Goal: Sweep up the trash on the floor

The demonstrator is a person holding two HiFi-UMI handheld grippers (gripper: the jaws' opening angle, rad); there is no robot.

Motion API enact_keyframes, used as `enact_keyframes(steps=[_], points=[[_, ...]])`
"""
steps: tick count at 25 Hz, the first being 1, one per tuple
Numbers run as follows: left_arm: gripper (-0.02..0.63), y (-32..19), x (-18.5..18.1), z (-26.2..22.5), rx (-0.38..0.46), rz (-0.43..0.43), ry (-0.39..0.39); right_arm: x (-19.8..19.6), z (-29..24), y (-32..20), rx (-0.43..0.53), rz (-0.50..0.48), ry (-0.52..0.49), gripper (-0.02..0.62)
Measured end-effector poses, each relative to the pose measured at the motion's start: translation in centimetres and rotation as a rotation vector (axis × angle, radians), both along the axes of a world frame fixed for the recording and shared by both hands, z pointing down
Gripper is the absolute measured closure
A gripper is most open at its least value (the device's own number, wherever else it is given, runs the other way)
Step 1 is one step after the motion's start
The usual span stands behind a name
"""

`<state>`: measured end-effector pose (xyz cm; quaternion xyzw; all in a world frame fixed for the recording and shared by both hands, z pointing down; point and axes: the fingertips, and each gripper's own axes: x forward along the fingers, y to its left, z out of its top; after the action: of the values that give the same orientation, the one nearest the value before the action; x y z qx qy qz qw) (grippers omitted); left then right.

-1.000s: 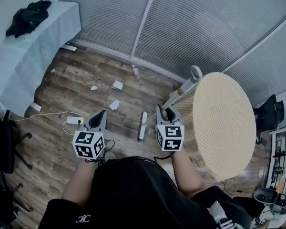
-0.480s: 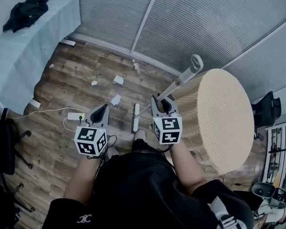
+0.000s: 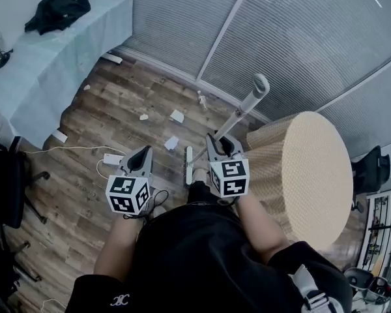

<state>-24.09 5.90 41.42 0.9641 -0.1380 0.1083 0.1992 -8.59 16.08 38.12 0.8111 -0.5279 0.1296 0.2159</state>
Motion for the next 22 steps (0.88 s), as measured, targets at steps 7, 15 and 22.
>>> enact_keyframes(steps=[7,15,22], points=[[0.611,-2.0,0.6,0.4,0.008,-0.024,-0.017,1.9,0.4,-1.9,0.007,-0.017,-0.012,0.499],[0.611,-3.5,5.6,1.8,0.022,-0.014,-0.079,7.3,1.6,-3.8,0.019,-0.022,-0.031,0.499],[0.611,-6.3,16.4,2.9,0.029,-0.019,-0.155,18.1,5.1,-6.1,0.009,-0.033,-0.085,0.499]])
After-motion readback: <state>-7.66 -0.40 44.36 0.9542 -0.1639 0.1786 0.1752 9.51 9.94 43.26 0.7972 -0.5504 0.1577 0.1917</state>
